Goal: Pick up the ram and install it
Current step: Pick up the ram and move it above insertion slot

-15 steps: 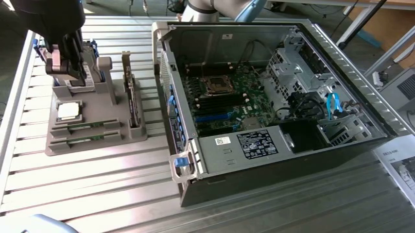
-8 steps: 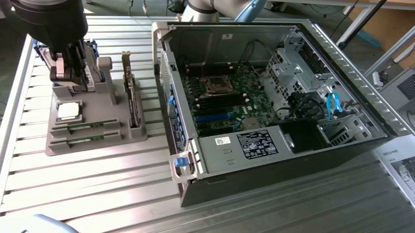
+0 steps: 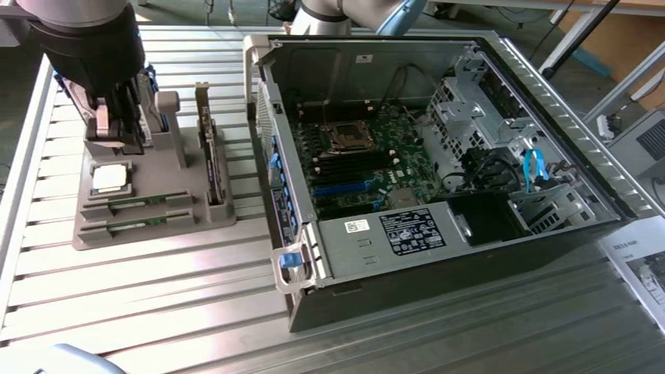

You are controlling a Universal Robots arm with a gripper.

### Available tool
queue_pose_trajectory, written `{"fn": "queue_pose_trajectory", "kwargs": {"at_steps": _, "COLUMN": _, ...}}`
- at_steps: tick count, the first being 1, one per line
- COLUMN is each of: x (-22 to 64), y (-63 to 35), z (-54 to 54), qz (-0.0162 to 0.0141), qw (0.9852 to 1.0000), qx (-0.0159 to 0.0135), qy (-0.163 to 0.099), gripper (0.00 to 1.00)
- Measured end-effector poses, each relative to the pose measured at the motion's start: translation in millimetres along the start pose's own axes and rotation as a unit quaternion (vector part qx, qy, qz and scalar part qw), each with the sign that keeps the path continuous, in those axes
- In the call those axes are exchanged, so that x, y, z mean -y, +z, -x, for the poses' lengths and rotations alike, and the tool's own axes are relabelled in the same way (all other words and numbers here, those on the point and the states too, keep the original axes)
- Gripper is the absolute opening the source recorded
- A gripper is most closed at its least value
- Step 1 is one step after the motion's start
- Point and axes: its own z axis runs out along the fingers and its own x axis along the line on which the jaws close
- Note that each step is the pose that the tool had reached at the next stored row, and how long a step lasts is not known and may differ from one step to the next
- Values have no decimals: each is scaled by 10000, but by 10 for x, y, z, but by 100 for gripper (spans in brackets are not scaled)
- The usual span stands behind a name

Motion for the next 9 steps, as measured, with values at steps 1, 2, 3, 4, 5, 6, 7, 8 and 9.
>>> {"fn": "queue_pose_trajectory", "kwargs": {"at_steps": 1, "x": 0, "y": 6, "z": 0, "qz": 0, "qw": 10000, "qx": 0, "qy": 1, "gripper": 24}}
{"fn": "queue_pose_trajectory", "kwargs": {"at_steps": 2, "x": 0, "y": 5, "z": 0, "qz": 1, "qw": 10000, "qx": -1, "qy": 1, "gripper": 24}}
{"fn": "queue_pose_trajectory", "kwargs": {"at_steps": 3, "x": 0, "y": 5, "z": 0, "qz": 1, "qw": 10000, "qx": 0, "qy": 1, "gripper": 24}}
{"fn": "queue_pose_trajectory", "kwargs": {"at_steps": 4, "x": 0, "y": 5, "z": 0, "qz": 1, "qw": 10000, "qx": -1, "qy": 1, "gripper": 24}}
{"fn": "queue_pose_trajectory", "kwargs": {"at_steps": 5, "x": 0, "y": 6, "z": 0, "qz": 1, "qw": 10000, "qx": -1, "qy": 1, "gripper": 24}}
{"fn": "queue_pose_trajectory", "kwargs": {"at_steps": 6, "x": 0, "y": 6, "z": 0, "qz": 1, "qw": 10000, "qx": -1, "qy": 0, "gripper": 24}}
{"fn": "queue_pose_trajectory", "kwargs": {"at_steps": 7, "x": 1, "y": 6, "z": -1, "qz": 1, "qw": 10000, "qx": 0, "qy": 0, "gripper": 24}}
{"fn": "queue_pose_trajectory", "kwargs": {"at_steps": 8, "x": 1, "y": 6, "z": -4, "qz": 0, "qw": 10000, "qx": 0, "qy": 0, "gripper": 24}}
{"fn": "queue_pose_trajectory", "kwargs": {"at_steps": 9, "x": 1, "y": 7, "z": -11, "qz": 0, "qw": 10000, "qx": 0, "qy": 0, "gripper": 24}}
